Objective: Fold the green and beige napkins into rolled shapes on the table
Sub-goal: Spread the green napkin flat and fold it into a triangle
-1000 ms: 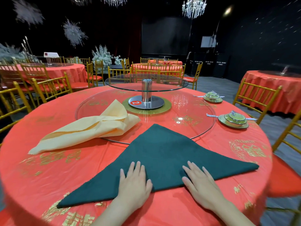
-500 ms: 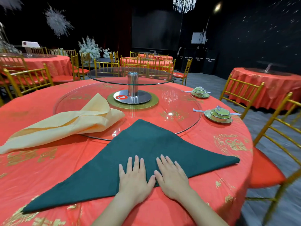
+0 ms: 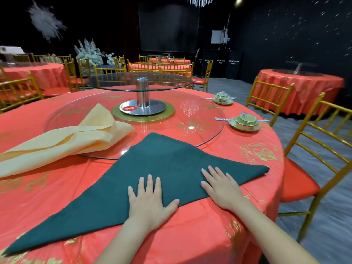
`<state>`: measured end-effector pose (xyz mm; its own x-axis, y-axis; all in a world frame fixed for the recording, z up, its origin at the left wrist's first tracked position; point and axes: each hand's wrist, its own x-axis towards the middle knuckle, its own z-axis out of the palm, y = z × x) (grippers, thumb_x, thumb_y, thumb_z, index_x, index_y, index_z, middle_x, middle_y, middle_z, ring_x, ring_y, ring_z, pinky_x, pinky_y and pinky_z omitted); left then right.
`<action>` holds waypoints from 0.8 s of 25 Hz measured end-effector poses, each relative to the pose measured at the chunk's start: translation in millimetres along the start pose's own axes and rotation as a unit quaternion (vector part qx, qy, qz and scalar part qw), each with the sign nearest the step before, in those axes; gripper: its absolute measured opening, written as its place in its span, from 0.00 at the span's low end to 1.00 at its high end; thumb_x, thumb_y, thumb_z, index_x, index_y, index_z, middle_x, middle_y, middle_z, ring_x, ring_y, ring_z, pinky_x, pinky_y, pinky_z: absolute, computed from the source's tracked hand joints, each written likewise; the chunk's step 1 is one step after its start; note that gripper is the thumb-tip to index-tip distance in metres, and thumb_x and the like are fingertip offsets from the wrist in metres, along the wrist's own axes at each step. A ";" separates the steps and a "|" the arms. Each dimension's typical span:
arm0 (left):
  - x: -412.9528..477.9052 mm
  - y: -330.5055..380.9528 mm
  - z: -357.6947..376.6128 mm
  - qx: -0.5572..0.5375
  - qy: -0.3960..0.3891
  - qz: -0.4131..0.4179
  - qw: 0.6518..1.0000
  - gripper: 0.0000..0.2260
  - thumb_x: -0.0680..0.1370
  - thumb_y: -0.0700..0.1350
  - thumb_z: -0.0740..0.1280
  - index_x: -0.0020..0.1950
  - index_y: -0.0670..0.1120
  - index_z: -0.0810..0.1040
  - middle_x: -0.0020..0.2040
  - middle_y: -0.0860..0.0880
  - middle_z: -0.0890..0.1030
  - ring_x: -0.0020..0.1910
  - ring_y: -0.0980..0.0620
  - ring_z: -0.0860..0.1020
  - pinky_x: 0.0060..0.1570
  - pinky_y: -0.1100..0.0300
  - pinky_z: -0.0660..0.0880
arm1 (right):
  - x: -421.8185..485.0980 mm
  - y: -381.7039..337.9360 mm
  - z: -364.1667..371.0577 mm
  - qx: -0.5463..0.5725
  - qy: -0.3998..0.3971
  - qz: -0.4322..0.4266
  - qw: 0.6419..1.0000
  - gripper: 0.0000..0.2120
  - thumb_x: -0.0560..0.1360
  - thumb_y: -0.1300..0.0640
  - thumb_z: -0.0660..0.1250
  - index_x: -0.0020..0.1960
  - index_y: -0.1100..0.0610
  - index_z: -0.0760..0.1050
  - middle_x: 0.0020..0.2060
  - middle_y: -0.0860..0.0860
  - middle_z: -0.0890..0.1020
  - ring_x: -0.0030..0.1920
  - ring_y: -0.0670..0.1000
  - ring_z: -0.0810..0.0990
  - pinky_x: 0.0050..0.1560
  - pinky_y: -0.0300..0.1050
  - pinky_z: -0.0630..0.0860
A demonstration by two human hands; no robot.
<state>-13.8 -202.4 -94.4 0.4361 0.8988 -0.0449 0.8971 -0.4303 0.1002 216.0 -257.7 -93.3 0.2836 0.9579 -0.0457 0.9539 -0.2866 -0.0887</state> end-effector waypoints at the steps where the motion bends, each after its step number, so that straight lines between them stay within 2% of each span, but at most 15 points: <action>1: 0.8 -0.2 0.8 0.005 0.002 0.002 1.000 0.46 0.65 0.75 0.38 0.77 0.51 0.44 0.78 0.46 0.43 0.76 0.44 0.41 0.71 0.38 0.43 | -1.2 0.4 -1.5 0.001 0.000 0.014 1.000 0.26 0.80 0.40 0.43 0.77 0.45 0.46 0.77 0.46 0.47 0.76 0.48 0.43 0.74 0.50 0.43; 3: 1.2 -0.7 2.7 0.008 0.006 0.002 1.000 0.43 0.68 0.75 0.41 0.77 0.52 0.44 0.78 0.46 0.43 0.76 0.43 0.41 0.71 0.37 0.43 | -7.0 -11.4 -4.4 -0.005 0.027 0.021 0.999 0.27 0.81 0.43 0.43 0.77 0.50 0.47 0.77 0.49 0.48 0.76 0.49 0.44 0.74 0.52 0.43; 5: 0.5 0.2 3.1 0.008 0.007 0.001 1.000 0.43 0.67 0.75 0.40 0.77 0.53 0.44 0.78 0.46 0.44 0.76 0.44 0.41 0.71 0.38 0.44 | -24.4 -38.1 -3.1 0.001 0.056 -0.035 0.998 0.30 0.78 0.43 0.38 0.77 0.55 0.47 0.77 0.50 0.48 0.76 0.49 0.45 0.74 0.51 0.42; 7: 1.0 0.9 2.5 0.015 0.004 0.000 1.000 0.47 0.62 0.75 0.35 0.77 0.53 0.44 0.78 0.46 0.44 0.76 0.44 0.41 0.71 0.38 0.44 | -49.2 -63.8 2.6 0.033 0.044 -0.122 0.991 0.39 0.71 0.38 0.29 0.77 0.55 0.47 0.77 0.50 0.47 0.76 0.48 0.43 0.73 0.47 0.38; 10: 0.5 2.3 0.0 0.011 -0.003 0.000 1.000 0.43 0.68 0.75 0.41 0.77 0.53 0.44 0.78 0.46 0.44 0.76 0.44 0.41 0.71 0.38 0.44 | -64.0 -52.6 5.2 0.047 0.015 -0.134 0.990 0.46 0.66 0.32 0.24 0.77 0.54 0.46 0.77 0.48 0.46 0.76 0.46 0.42 0.71 0.44 0.36; 13: -2.0 2.0 -0.8 0.010 -0.009 0.008 1.000 0.40 0.72 0.73 0.45 0.77 0.52 0.44 0.78 0.46 0.43 0.76 0.43 0.40 0.71 0.38 0.44 | -60.5 -14.5 0.3 0.015 -0.007 -0.084 0.996 0.32 0.77 0.38 0.34 0.77 0.52 0.43 0.77 0.47 0.44 0.75 0.45 0.40 0.73 0.45 0.38; 15: 0.4 1.2 -6.9 0.021 -0.047 0.000 0.999 0.40 0.73 0.71 0.47 0.77 0.50 0.44 0.78 0.45 0.43 0.76 0.43 0.40 0.70 0.36 0.44 | -60.8 -1.7 -0.8 0.006 -0.012 -0.067 0.998 0.32 0.76 0.41 0.35 0.77 0.52 0.42 0.77 0.47 0.43 0.75 0.44 0.39 0.73 0.45 0.38; 17: 8.7 11.2 -20.0 0.020 -0.078 -0.012 0.997 0.37 0.74 0.67 0.50 0.76 0.45 0.52 0.77 0.43 0.48 0.76 0.42 0.44 0.69 0.35 0.46 | -62.7 -0.9 0.1 0.003 -0.009 -0.068 0.998 0.36 0.72 0.40 0.32 0.77 0.52 0.42 0.77 0.47 0.43 0.75 0.45 0.39 0.73 0.45 0.37; 19: 18.0 35.4 -26.8 0.007 -0.011 0.034 0.999 0.26 0.77 0.59 0.51 0.67 0.42 0.65 0.70 0.43 0.62 0.73 0.45 0.55 0.69 0.37 0.53 | -62.3 -3.7 2.9 0.008 0.007 -0.069 0.998 0.39 0.68 0.39 0.29 0.77 0.52 0.42 0.77 0.46 0.43 0.75 0.45 0.40 0.73 0.45 0.37; 20: 20.8 50.1 -25.1 -0.002 0.037 0.076 0.996 0.21 0.78 0.55 0.51 0.65 0.43 0.67 0.68 0.45 0.65 0.72 0.47 0.58 0.69 0.40 0.55 | -61.4 -5.1 3.9 0.013 0.015 -0.071 0.997 0.41 0.66 0.39 0.28 0.77 0.52 0.42 0.77 0.47 0.43 0.75 0.45 0.40 0.73 0.45 0.37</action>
<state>38.4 -203.2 -65.4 0.5610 0.8266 0.0453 0.8204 -0.5624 0.1034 193.4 -315.1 -93.9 0.1499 0.9887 -0.0012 0.9817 -0.1490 -0.1182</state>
